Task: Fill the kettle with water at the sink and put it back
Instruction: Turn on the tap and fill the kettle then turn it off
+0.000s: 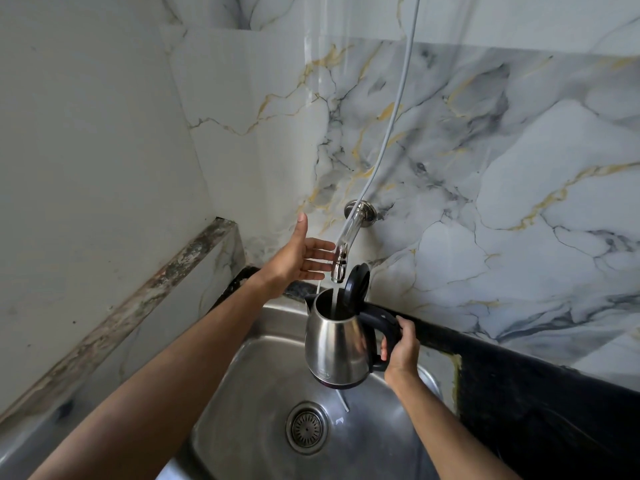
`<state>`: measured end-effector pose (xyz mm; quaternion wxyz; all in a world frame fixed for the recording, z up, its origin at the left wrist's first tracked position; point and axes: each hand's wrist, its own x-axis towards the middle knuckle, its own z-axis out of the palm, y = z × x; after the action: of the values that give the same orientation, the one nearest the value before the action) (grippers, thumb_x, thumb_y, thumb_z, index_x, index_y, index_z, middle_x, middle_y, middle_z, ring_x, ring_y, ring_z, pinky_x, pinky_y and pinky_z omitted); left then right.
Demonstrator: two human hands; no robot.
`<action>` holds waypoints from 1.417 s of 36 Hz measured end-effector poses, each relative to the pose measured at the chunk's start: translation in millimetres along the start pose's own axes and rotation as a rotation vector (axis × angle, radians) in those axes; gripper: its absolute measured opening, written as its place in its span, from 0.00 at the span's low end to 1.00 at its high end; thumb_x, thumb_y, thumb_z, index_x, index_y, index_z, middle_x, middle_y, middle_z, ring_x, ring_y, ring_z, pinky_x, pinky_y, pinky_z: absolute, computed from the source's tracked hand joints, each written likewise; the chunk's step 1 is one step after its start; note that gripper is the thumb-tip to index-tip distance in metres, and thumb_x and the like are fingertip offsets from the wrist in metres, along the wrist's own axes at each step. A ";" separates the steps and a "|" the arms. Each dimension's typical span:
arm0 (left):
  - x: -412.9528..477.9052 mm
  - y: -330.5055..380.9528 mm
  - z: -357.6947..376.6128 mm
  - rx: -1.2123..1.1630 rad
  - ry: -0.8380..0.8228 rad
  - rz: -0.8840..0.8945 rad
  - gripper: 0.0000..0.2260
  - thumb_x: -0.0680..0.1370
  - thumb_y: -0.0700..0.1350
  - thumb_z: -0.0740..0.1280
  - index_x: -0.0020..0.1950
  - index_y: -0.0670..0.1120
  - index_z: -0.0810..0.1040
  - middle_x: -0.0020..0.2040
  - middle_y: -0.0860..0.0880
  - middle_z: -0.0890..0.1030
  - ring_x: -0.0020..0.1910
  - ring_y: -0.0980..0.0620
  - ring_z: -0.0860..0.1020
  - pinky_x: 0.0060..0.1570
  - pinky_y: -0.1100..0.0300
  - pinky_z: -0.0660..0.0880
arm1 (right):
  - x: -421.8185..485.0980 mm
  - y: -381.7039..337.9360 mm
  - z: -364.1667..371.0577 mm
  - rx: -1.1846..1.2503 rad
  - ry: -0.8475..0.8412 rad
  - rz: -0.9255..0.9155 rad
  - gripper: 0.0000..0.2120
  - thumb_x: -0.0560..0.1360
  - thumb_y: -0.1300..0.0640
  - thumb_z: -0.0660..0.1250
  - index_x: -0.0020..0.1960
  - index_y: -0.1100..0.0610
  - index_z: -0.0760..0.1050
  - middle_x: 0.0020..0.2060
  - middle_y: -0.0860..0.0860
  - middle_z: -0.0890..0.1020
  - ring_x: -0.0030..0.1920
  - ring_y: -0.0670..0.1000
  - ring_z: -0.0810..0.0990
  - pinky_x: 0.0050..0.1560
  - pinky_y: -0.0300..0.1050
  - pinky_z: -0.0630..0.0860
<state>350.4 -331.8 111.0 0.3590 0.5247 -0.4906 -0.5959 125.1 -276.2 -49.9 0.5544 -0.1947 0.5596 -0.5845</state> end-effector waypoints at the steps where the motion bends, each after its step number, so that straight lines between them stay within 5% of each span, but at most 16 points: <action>1: -0.2 -0.3 0.0 -0.003 -0.001 0.000 0.46 0.70 0.78 0.43 0.59 0.46 0.83 0.56 0.45 0.86 0.56 0.46 0.84 0.58 0.48 0.78 | 0.3 -0.1 0.2 -0.001 0.000 -0.001 0.19 0.75 0.49 0.61 0.30 0.58 0.67 0.16 0.51 0.67 0.17 0.49 0.60 0.20 0.41 0.53; 14: -3.5 0.2 0.5 0.002 -0.015 0.011 0.46 0.70 0.78 0.42 0.61 0.47 0.83 0.56 0.46 0.86 0.57 0.46 0.83 0.60 0.45 0.78 | 3.6 0.3 -0.1 -0.006 -0.011 -0.010 0.18 0.68 0.44 0.63 0.29 0.57 0.68 0.17 0.51 0.68 0.17 0.49 0.61 0.20 0.41 0.54; 23: -4.3 1.2 -0.3 0.015 -0.033 0.004 0.46 0.68 0.80 0.44 0.61 0.48 0.83 0.57 0.47 0.86 0.57 0.48 0.83 0.53 0.48 0.80 | 2.3 -1.8 1.6 0.019 -0.004 0.000 0.17 0.72 0.48 0.63 0.30 0.57 0.69 0.17 0.51 0.68 0.16 0.48 0.61 0.18 0.38 0.56; 34: -5.5 1.9 1.5 0.017 -0.023 0.001 0.45 0.73 0.76 0.40 0.62 0.46 0.82 0.58 0.46 0.85 0.59 0.46 0.83 0.58 0.45 0.78 | 4.6 -0.6 2.8 0.029 -0.011 -0.006 0.17 0.74 0.50 0.62 0.30 0.57 0.67 0.16 0.51 0.67 0.16 0.49 0.61 0.18 0.39 0.54; 51: -5.3 0.7 0.4 0.016 -0.037 0.010 0.45 0.72 0.77 0.42 0.61 0.47 0.82 0.57 0.47 0.86 0.58 0.46 0.83 0.58 0.45 0.79 | 18.2 8.6 -0.7 0.068 -0.044 0.054 0.20 0.64 0.40 0.64 0.28 0.56 0.68 0.17 0.51 0.68 0.17 0.50 0.60 0.21 0.42 0.52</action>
<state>350.9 -326.9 113.1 0.3486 0.5142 -0.5045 -0.5996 122.5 -289.5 -64.8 0.5884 -0.1737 0.5321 -0.5835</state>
